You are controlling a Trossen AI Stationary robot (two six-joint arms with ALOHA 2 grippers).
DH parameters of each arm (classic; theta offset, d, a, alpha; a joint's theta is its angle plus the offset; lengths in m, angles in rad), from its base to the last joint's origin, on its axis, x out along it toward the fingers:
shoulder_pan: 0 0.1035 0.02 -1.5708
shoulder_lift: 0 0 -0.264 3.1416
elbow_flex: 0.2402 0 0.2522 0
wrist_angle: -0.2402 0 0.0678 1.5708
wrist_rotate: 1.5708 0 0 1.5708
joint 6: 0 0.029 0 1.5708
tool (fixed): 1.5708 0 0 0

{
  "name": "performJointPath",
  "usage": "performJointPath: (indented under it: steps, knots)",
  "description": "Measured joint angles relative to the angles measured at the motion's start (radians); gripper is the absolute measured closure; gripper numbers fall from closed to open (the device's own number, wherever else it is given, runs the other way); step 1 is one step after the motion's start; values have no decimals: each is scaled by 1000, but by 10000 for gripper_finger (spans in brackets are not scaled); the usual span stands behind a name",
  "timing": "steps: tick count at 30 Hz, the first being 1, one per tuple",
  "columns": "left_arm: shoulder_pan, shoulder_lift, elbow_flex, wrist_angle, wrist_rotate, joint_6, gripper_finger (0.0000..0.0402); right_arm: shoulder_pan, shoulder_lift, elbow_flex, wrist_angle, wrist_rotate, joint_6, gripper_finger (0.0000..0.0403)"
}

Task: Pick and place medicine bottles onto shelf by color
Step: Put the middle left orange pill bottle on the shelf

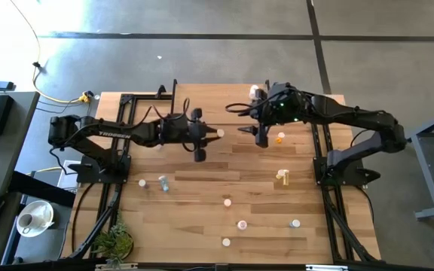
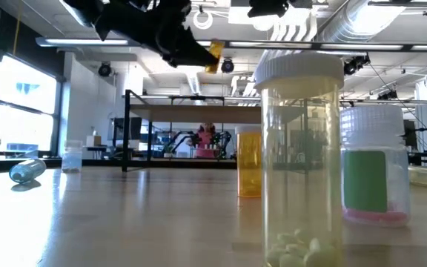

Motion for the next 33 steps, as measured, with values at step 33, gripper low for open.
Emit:
performJointPath:
  steps: [33]
  knots:
    - [39, 0, 0, 128, 15, -70, 321, 0, 182, -1, 237, 46, -45, 181]
